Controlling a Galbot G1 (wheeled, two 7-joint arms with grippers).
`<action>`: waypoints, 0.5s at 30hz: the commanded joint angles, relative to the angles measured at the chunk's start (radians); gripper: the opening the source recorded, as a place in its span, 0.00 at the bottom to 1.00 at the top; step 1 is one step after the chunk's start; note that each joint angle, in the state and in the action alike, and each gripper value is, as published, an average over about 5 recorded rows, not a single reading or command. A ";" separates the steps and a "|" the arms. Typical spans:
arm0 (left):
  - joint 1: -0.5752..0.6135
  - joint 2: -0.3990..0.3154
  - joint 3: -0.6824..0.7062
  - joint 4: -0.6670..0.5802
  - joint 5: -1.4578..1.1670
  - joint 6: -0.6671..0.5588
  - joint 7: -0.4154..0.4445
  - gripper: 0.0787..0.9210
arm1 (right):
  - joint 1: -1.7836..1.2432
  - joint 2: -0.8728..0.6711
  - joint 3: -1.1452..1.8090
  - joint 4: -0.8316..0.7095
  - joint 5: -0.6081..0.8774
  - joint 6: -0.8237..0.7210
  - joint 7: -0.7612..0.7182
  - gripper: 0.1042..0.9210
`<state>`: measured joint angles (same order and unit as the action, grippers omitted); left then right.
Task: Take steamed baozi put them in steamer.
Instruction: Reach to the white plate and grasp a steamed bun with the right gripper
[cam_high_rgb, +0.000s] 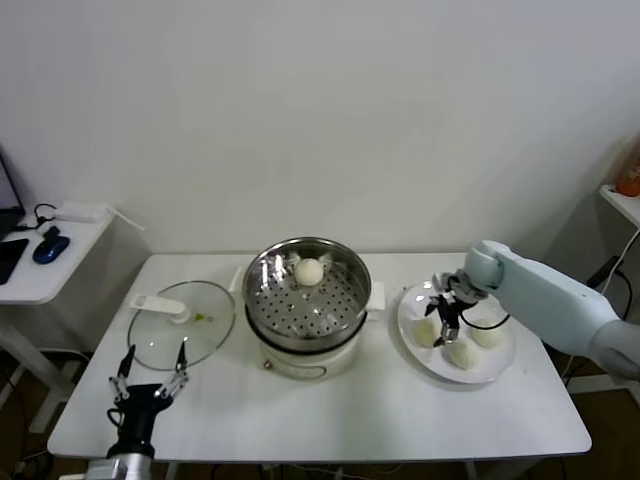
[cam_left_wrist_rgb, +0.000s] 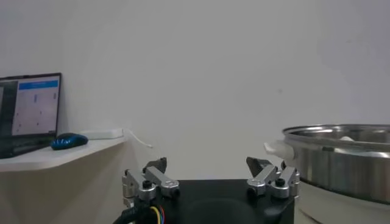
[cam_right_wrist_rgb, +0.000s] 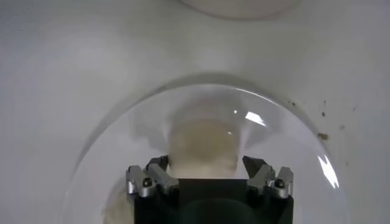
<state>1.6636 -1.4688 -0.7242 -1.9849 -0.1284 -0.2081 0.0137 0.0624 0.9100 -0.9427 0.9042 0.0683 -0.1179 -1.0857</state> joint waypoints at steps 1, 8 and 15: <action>0.000 0.001 -0.001 0.004 0.002 0.001 -0.001 0.88 | -0.011 0.012 0.016 -0.019 -0.010 0.001 -0.010 0.76; 0.002 -0.001 -0.001 0.002 0.011 0.003 0.000 0.88 | -0.008 0.010 0.020 -0.015 0.001 0.002 -0.020 0.69; 0.002 -0.002 -0.003 0.003 0.013 0.003 0.000 0.88 | 0.052 -0.017 -0.017 0.029 0.060 -0.010 -0.022 0.69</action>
<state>1.6656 -1.4700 -0.7256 -1.9821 -0.1168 -0.2061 0.0135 0.0766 0.9028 -0.9414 0.9123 0.0919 -0.1246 -1.1042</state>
